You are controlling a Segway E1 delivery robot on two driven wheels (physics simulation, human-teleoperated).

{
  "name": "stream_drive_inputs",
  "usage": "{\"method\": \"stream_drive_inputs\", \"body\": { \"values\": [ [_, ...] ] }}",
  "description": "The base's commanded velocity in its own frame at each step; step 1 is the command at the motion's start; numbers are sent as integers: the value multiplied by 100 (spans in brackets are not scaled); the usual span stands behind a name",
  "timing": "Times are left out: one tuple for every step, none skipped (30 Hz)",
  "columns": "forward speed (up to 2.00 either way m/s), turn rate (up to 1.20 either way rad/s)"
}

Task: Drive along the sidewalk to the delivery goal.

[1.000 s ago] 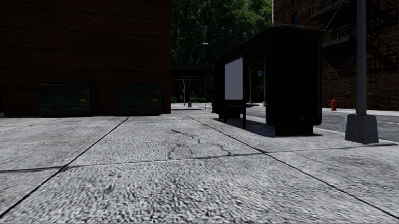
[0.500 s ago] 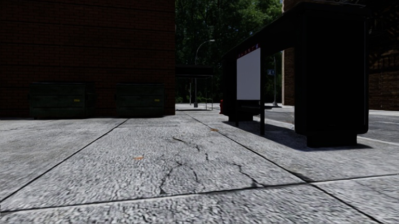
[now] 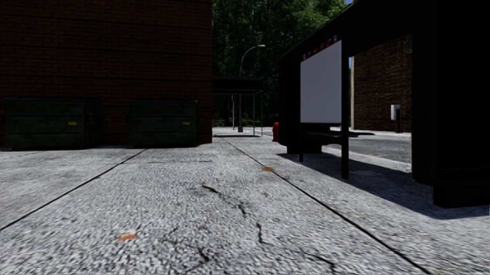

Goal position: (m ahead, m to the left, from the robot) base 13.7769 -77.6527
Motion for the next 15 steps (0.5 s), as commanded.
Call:
{"method": "stream_drive_inputs", "body": {
  "values": [
    [200, 0],
    [200, 0],
    [200, 0],
    [200, 0],
    [200, 0],
    [200, 0],
    [200, 0],
    [200, 0],
    [200, 0],
    [200, 0],
    [200, 0],
    [200, 0],
    [200, 0],
    [200, 0],
    [200, 0]
  ]
}}
